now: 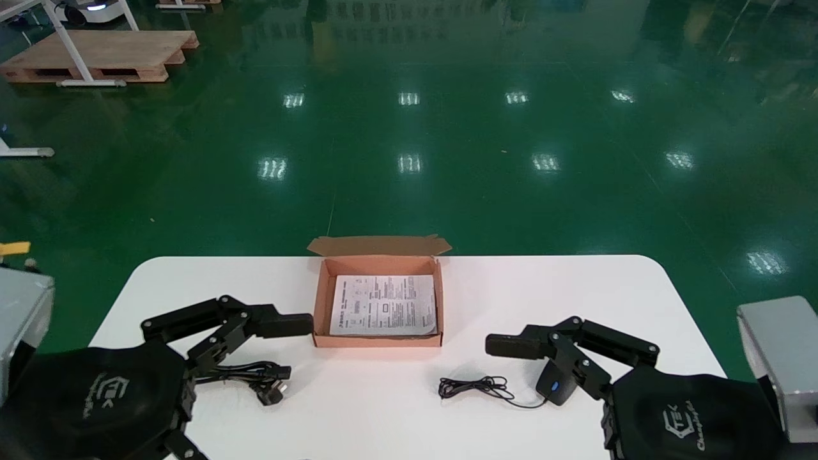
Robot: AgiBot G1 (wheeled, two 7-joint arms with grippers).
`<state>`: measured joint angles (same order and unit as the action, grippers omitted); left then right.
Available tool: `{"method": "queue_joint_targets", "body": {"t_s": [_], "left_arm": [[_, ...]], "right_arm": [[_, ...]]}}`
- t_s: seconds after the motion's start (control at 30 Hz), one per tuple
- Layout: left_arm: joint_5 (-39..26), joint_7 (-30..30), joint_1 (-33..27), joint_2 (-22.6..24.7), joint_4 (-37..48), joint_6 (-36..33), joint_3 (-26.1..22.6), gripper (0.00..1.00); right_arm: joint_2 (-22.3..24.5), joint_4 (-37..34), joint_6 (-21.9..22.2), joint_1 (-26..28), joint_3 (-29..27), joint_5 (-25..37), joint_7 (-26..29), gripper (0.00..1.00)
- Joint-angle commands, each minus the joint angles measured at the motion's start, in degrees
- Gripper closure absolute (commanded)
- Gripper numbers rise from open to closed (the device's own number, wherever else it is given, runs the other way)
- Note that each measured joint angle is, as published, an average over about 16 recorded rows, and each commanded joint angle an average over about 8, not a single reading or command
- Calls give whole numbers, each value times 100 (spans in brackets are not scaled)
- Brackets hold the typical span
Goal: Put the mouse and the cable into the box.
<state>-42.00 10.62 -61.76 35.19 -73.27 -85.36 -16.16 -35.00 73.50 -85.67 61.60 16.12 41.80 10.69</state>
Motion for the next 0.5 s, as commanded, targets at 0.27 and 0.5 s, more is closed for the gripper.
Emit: {"method": "queue_joint_targets", "body": {"t_s": [0.27,0.5], "left_arm": [[0,0,0,0,0,0,0,0],[0,0,0,0,0,0,0,0]], "right_arm": [[0,0,0,0,0,0,0,0],[0,0,0,0,0,0,0,0]]}}
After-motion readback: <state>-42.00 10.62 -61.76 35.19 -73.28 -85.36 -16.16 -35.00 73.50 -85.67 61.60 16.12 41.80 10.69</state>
